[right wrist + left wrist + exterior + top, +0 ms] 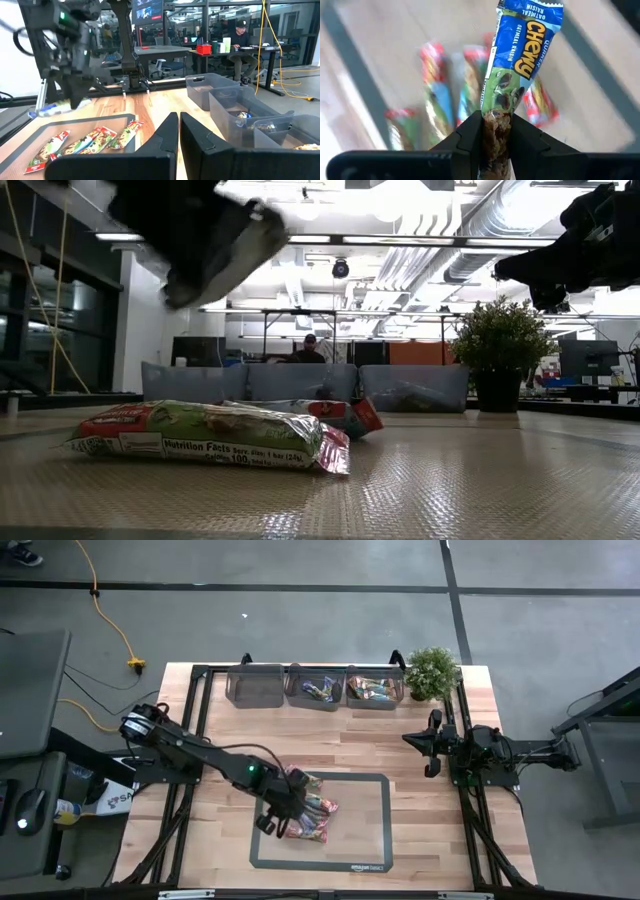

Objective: Pick and place Granola Bars by type
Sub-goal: Put the blue granola bar into the middle black bin

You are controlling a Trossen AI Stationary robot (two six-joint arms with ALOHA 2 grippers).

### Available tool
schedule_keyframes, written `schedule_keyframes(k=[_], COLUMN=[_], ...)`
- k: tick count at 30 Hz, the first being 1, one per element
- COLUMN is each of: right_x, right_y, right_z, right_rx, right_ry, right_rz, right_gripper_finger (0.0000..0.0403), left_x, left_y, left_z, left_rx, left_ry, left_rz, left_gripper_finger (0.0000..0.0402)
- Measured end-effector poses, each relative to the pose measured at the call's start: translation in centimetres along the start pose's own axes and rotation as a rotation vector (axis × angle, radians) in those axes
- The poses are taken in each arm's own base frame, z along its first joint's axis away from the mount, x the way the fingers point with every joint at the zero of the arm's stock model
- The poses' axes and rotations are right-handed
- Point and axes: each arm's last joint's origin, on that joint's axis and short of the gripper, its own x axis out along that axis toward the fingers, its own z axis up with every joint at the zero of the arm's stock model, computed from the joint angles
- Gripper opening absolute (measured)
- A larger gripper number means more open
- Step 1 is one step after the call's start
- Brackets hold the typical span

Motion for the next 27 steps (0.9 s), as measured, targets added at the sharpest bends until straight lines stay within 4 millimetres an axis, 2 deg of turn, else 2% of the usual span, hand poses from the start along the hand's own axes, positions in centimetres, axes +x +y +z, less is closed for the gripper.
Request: schedule_keyframes(k=[6,15,19,22,27], right_x=[0.0,0.1,0.2,0.2,0.2], right_y=[0.0,0.0,0.0,0.0,0.0], right_z=[0.0,-0.1,-0.3,-0.3,-0.4], right_rx=[0.000,-0.003,-0.006,-0.007,-0.008], right_ry=[0.000,0.018,0.033,0.040,0.045], right_rz=[0.000,-0.002,0.000,0.002,0.000], right_gripper_finger=[0.0000,0.0000,0.0000,0.0000,0.0000], left_x=[-2.8,-9.1,-11.6,-12.7,-13.5], left_y=[2.7,7.1,8.7,9.6,11.1], left_z=[2.9,6.8,7.6,7.8,7.1], left_rx=[-0.051,-0.104,-0.120,-0.152,-0.227], left_ry=[-0.237,-0.685,-0.842,-0.874,-0.769], left_rz=[0.080,0.267,0.367,0.496,0.803], left_gripper_finger=[0.0077,0.0077,0.0077,0.0078,0.0078])
